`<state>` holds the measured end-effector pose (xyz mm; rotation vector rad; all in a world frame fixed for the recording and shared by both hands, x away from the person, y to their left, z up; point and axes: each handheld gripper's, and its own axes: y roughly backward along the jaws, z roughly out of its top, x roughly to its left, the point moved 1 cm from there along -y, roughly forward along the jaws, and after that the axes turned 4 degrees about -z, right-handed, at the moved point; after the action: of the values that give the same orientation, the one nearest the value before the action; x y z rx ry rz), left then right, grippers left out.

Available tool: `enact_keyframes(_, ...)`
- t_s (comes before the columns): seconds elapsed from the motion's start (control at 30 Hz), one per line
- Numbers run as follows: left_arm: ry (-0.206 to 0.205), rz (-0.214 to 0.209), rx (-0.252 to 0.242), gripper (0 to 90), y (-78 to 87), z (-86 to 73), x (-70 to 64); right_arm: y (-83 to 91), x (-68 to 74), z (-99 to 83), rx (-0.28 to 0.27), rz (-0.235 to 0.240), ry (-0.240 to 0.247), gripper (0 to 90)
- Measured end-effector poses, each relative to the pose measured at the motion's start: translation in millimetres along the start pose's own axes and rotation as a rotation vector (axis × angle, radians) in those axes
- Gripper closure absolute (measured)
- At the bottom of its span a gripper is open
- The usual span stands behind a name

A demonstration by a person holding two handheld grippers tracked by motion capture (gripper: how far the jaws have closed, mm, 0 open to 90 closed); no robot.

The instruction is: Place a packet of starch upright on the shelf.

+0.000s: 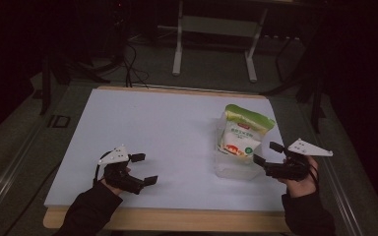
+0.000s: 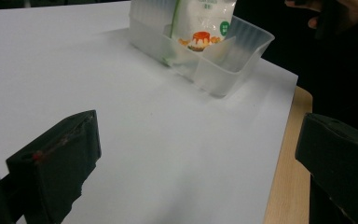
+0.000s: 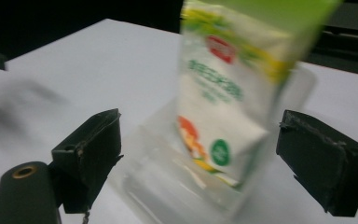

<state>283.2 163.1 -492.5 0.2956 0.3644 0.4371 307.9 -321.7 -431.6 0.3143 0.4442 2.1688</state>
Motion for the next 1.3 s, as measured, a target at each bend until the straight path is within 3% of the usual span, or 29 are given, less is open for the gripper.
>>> enact_keyframes(0.43,-0.004,-0.004,0.013,0.6,-1.5,-1.0,-1.5,-12.1,47.5,0.0,-0.028,0.135,0.053,14.0)
enact_keyframes(0.67,-0.011,-0.002,0.024,0.6,-2.5,-2.6,-1.4,-15.5,61.5,-3.6,-0.031,0.164,0.062,14.0)
enact_keyframes(0.77,-0.016,-0.007,0.026,0.6,-3.0,-2.8,-2.1,-18.4,71.9,-10.1,-0.047,0.185,0.102,14.0)
enact_keyframes(0.83,-0.018,-0.004,0.028,0.6,-3.4,-3.0,-2.4,-20.3,75.5,-12.5,-0.045,0.206,0.103,14.0)
enact_keyframes(1.07,-0.047,0.002,0.051,0.6,-4.1,-5.3,-3.6,-22.8,85.0,-22.1,-0.051,0.206,0.149,13.7)
enact_keyframes(1.3,-0.056,-0.001,0.061,0.6,-4.3,-7.6,-4.2,-19.9,87.3,-30.7,-0.059,0.196,0.165,13.6)
